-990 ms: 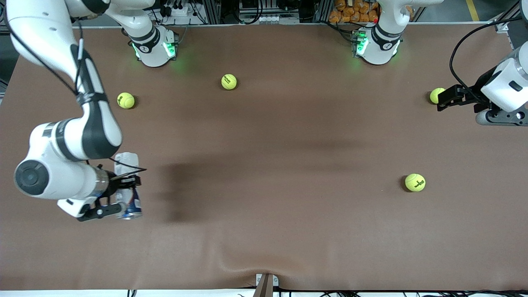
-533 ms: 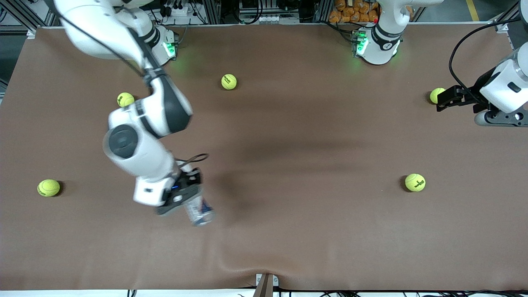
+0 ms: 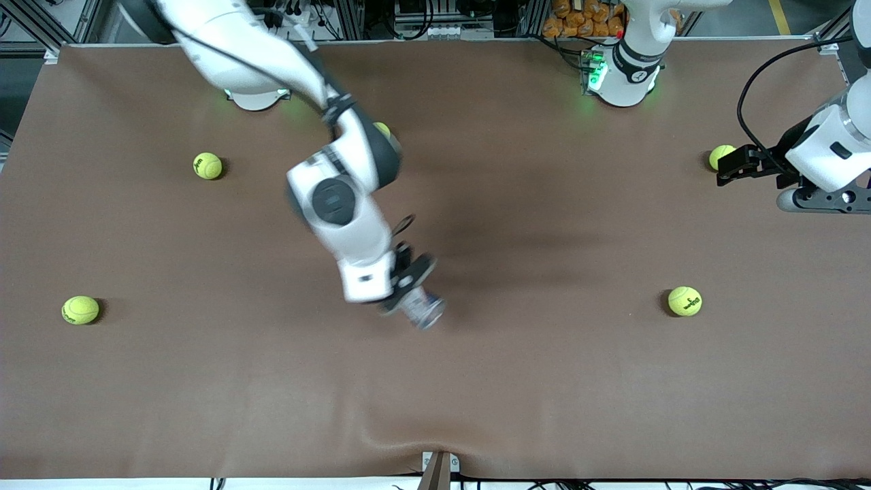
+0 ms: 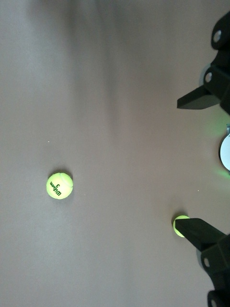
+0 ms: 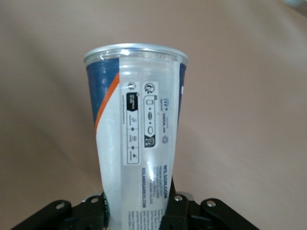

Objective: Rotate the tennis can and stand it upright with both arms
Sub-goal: 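Carry the can with the right gripper toward the table center, then lower the can onto its side and open the right gripper, then withdraw the right gripper while the left gripper reaches the can, then grasp the can's open end with the left gripper and lift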

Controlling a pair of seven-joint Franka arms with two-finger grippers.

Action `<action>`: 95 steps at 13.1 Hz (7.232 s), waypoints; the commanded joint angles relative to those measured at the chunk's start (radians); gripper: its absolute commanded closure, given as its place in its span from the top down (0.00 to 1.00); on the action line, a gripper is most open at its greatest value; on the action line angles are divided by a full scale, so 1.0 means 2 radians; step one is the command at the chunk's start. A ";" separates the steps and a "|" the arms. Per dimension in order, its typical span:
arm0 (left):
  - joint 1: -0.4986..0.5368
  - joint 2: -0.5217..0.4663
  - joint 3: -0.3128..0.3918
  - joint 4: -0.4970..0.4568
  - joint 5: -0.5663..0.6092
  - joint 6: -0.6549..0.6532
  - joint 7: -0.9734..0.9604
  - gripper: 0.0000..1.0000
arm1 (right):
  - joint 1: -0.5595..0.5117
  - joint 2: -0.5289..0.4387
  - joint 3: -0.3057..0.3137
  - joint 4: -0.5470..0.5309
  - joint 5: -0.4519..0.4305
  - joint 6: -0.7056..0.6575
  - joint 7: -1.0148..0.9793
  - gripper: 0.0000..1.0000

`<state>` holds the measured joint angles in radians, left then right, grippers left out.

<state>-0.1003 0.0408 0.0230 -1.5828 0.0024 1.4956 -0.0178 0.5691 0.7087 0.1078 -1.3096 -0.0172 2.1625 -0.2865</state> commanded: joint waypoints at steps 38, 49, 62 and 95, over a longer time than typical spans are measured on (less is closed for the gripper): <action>-0.027 0.128 -0.012 0.000 -0.089 0.079 -0.031 1.00 | -0.051 -0.031 -0.009 -0.049 -0.052 0.052 -0.028 1.00; -0.075 0.259 -0.012 -0.008 -0.329 0.245 -0.059 1.00 | -0.164 -0.137 -0.009 -0.050 -0.053 -0.158 0.035 1.00; -0.119 0.362 -0.014 -0.006 -0.583 0.329 0.054 0.80 | -0.249 -0.236 -0.010 -0.059 -0.005 -0.318 0.191 1.00; -0.240 0.307 -0.002 0.132 -0.182 0.335 -0.195 0.00 | -0.340 -0.325 -0.011 -0.061 0.022 -0.407 0.146 1.00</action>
<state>-0.5437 0.6488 0.0013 -1.3561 -0.4310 2.1585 -0.3805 -0.0923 0.0580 0.0718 -1.4358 0.0111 1.3649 -0.0003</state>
